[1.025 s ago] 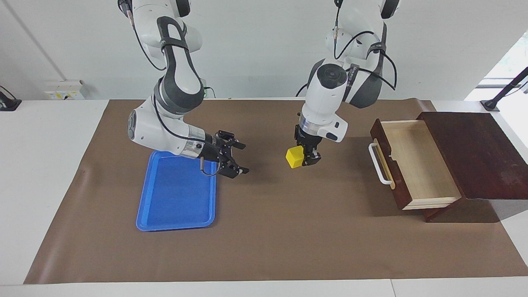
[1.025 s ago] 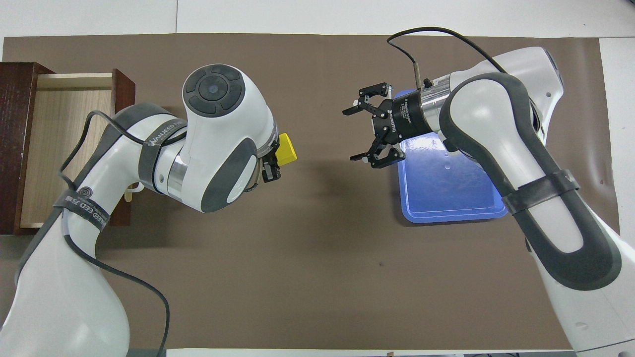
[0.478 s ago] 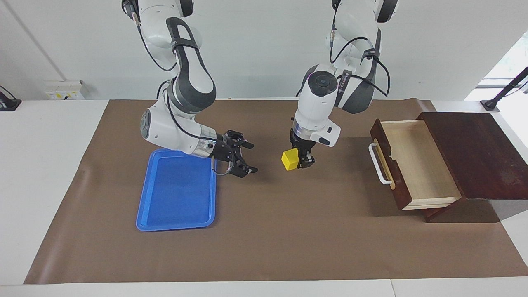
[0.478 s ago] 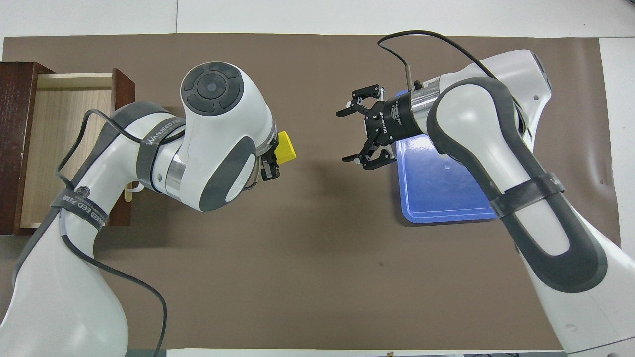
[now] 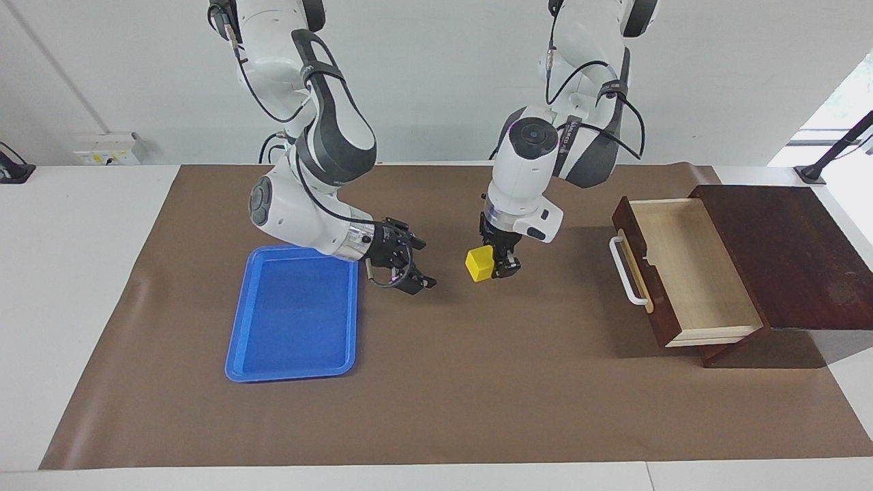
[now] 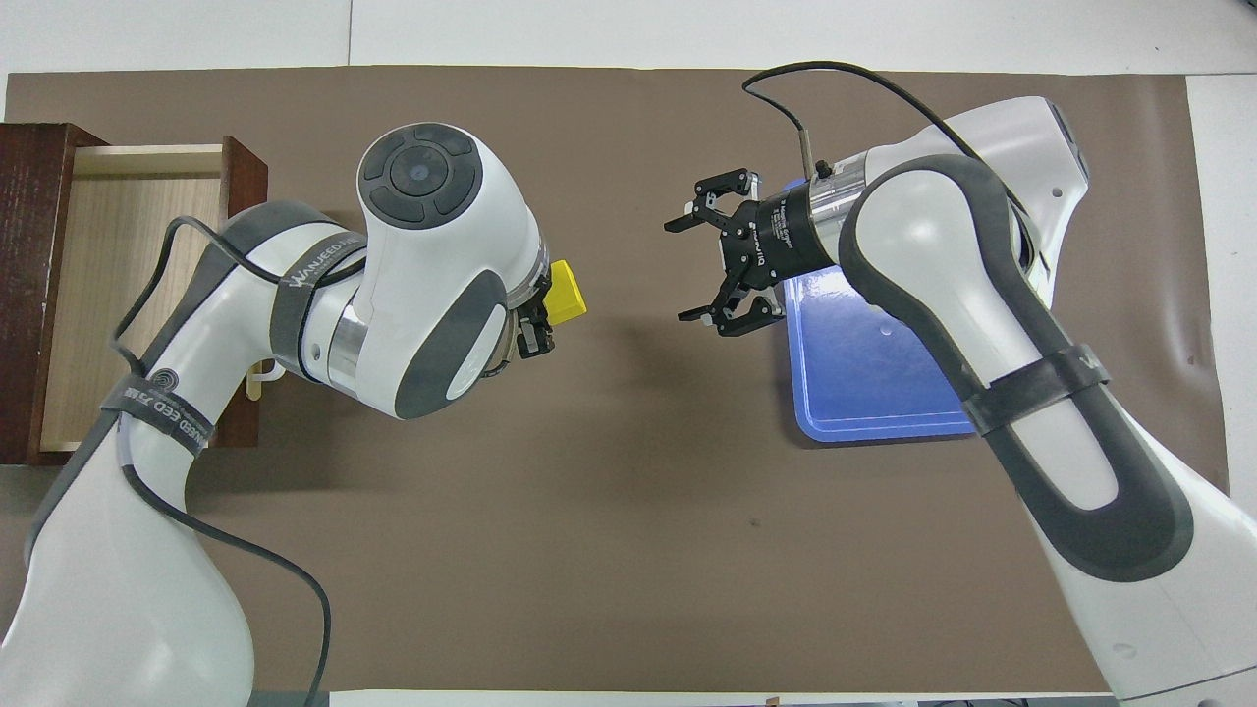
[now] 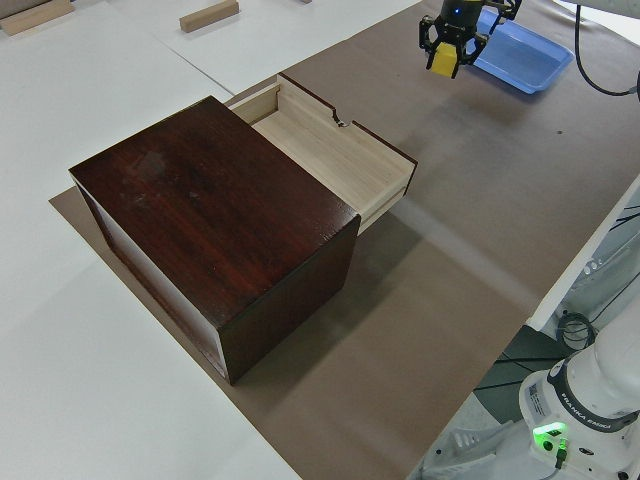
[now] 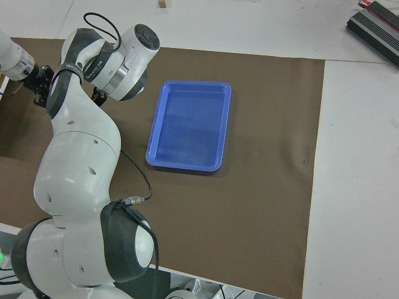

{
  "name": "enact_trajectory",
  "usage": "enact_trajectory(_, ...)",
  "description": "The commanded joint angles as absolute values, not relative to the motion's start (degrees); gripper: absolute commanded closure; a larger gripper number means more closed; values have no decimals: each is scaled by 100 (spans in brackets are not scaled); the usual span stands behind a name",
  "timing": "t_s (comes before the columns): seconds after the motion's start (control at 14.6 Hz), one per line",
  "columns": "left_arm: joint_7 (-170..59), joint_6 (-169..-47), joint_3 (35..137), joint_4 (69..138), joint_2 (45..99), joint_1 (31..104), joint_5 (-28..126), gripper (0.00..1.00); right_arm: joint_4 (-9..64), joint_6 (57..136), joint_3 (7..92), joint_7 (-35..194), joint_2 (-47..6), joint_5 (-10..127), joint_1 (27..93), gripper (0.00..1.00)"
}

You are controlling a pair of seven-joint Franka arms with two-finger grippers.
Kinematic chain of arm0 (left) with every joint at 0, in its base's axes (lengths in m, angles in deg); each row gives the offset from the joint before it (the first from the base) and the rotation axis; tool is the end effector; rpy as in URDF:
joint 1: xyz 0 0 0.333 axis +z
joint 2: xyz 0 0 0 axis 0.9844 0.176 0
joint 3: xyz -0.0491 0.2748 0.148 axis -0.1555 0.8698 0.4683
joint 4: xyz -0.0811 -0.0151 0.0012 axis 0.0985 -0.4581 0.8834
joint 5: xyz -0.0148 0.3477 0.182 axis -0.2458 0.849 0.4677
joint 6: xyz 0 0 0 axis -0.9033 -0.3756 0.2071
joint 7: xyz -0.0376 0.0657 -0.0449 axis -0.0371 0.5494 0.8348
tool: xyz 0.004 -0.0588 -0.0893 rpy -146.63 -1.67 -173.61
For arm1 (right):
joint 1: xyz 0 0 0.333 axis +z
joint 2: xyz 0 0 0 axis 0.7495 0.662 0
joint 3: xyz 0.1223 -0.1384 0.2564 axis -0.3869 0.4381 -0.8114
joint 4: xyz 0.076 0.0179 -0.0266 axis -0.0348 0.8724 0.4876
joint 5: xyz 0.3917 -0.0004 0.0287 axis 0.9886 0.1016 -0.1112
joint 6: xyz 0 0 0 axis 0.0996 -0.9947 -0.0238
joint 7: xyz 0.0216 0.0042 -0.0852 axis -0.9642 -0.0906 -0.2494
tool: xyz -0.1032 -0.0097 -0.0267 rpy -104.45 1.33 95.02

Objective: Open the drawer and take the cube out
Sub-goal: 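Lift the yellow cube out toward the right gripper with the left gripper, then move the right gripper to the cube held by the left gripper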

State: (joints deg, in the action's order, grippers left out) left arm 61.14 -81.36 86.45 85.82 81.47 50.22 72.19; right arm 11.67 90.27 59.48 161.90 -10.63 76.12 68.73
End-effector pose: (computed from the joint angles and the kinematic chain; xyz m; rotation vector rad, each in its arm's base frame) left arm 0.5592 -0.3523 0.4409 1.9871 2.4033 -0.0802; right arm 0.6414 0.2579 0.4245 -1.9968 1.5571 0.7403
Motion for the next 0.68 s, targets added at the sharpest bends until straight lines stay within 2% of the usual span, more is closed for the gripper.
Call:
enact_trajectory(0.0, 6212, -7977, 8713, 8460, 8176, 4937, 7308, 100, 241, 8631, 5952, 16376, -519, 7301, 6972, 1)
enact_trajectory(0.34, 6212, -7977, 8713, 8460, 8176, 4937, 7308, 100, 195, 8692, 5996, 16596, -492, 7118, 7315, 4)
enact_trajectory(0.62, 6212, -7985, 8713, 8486, 8176, 4937, 7317, 100, -76, 8675, 5988, 16886, -238, 7020, 7386, 4)
